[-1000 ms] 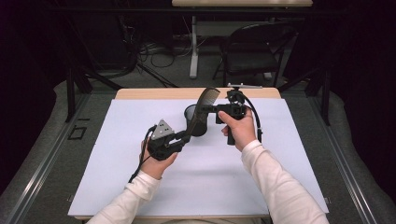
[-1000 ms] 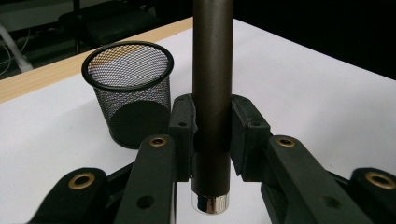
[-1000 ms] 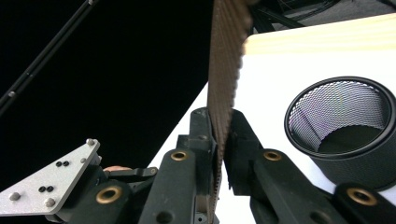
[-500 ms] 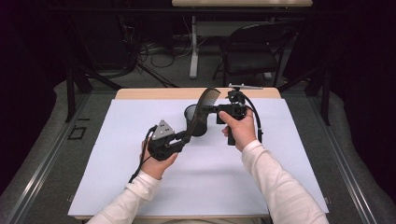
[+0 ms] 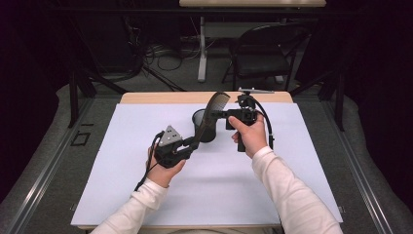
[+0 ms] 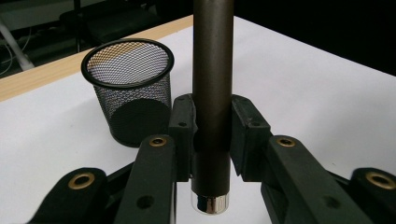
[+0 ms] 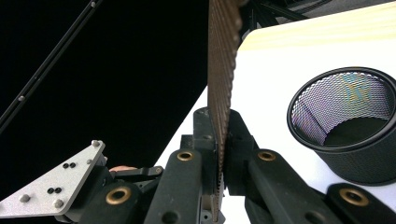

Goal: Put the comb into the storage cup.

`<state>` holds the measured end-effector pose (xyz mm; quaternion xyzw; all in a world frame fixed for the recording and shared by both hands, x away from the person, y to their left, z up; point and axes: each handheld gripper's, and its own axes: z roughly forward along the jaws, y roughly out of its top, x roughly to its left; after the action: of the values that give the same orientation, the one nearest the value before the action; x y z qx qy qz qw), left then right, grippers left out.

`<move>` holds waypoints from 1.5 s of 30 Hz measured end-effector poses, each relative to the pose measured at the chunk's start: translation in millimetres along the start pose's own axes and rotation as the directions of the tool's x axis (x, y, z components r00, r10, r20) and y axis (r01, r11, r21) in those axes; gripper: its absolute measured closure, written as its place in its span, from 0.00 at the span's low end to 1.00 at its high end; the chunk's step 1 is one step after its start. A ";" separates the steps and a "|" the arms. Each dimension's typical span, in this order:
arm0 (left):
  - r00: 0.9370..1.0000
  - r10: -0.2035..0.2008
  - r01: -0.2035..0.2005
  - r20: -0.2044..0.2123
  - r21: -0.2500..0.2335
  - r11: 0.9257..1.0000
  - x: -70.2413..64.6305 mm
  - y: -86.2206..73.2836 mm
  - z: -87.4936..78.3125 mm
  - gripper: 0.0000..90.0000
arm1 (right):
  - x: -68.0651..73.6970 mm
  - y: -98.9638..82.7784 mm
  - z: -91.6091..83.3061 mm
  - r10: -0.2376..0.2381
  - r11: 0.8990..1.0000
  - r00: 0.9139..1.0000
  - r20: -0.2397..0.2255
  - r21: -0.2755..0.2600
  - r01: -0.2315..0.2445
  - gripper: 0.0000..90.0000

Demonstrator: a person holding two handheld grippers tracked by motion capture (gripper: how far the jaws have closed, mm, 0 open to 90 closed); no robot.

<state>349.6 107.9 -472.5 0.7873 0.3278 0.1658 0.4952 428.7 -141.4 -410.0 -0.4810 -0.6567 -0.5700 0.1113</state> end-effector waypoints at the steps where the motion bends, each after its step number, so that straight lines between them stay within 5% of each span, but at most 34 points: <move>1: 1.000 -0.001 0.001 0.000 -0.001 1.000 -0.1 0.0 0.0 0.81 | 0.0 0.0 -0.1 0.000 1.000 1.000 0.001 0.000 0.000 0.96; 31: 1.000 -0.007 0.007 0.000 -0.016 1.000 1.0 -0.4 -0.2 0.80 | 0.2 0.1 -0.6 0.010 1.000 1.000 -0.001 -0.010 -0.010 0.96; 45: 1.000 -0.025 0.025 -0.008 -0.025 0.999 3.1 -1.1 -0.2 0.66 | 0.6 0.4 -0.8 0.007 1.000 1.000 -0.003 -0.018 -0.007 0.96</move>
<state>351.4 110.5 -473.6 0.7761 0.3377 0.1670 0.5057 428.4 -141.8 -409.1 -0.4837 -0.6497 -0.5761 0.1099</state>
